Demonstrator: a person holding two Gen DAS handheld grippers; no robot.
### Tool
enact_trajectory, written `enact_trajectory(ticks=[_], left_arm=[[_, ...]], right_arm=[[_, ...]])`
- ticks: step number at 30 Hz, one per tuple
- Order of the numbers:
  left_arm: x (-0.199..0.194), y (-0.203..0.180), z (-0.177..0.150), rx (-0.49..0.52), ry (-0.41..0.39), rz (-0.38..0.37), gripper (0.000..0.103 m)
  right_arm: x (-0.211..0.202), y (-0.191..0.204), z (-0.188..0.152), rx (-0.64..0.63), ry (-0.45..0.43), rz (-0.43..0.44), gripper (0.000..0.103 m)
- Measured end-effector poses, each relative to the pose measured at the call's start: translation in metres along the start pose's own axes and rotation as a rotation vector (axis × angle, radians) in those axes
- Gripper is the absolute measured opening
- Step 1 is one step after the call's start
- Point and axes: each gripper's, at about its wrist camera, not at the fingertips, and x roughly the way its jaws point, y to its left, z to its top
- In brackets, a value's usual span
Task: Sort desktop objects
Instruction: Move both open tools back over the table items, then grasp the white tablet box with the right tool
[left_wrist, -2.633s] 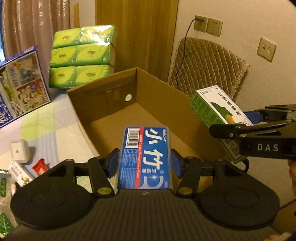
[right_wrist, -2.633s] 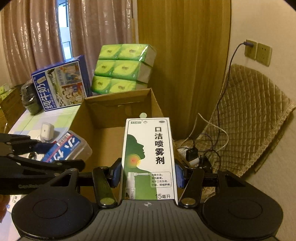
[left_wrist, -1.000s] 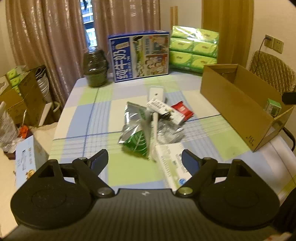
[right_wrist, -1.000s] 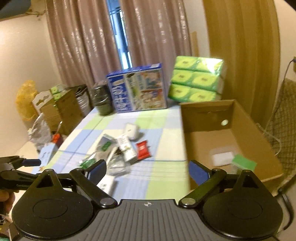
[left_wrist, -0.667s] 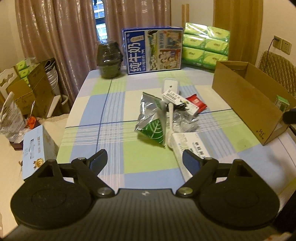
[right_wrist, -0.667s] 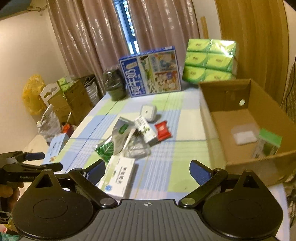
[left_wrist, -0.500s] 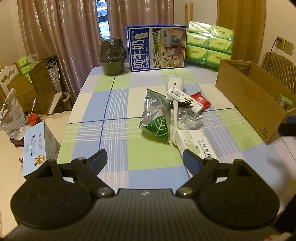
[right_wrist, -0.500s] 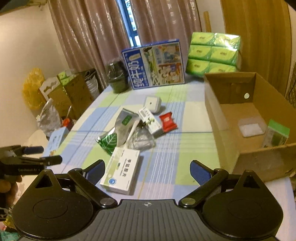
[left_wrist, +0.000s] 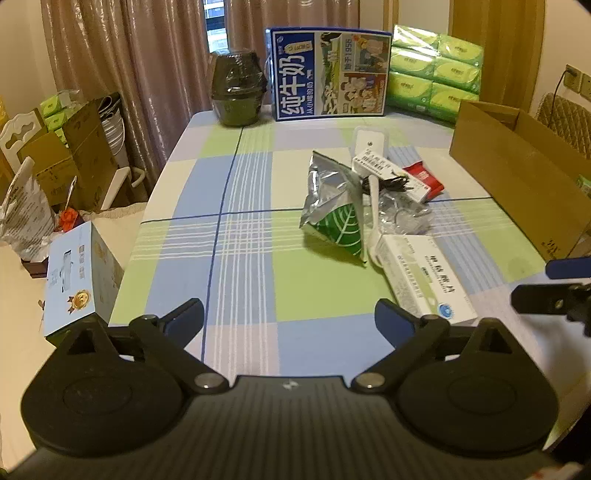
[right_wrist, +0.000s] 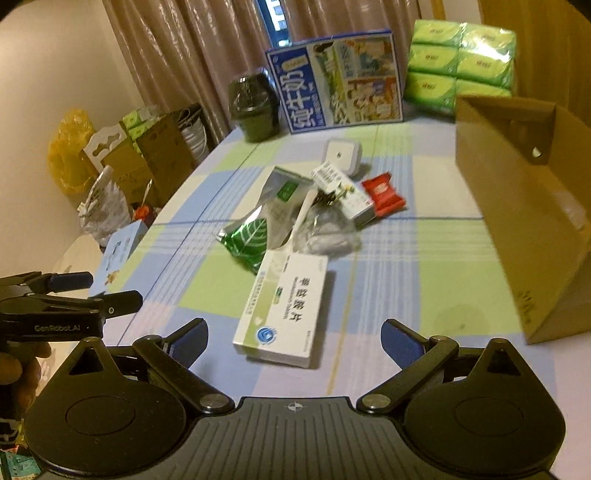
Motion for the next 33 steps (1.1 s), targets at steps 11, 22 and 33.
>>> enact_trajectory(ticks=[11, 22, 33], left_arm=[[0.026, 0.009, -0.007, -0.015, 0.024, 0.015, 0.102], [0.047, 0.018, -0.008, -0.038, 0.042, 0.007, 0.102], [0.063, 0.017, -0.009, -0.050, 0.064, -0.004, 0.102]], right_arm=[[0.054, 0.012, -0.002, -0.002, 0.061, -0.001, 0.097], [0.092, 0.015, -0.002, -0.026, 0.097, -0.035, 0.096], [0.105, 0.011, -0.002, -0.044, 0.123, -0.056, 0.071]])
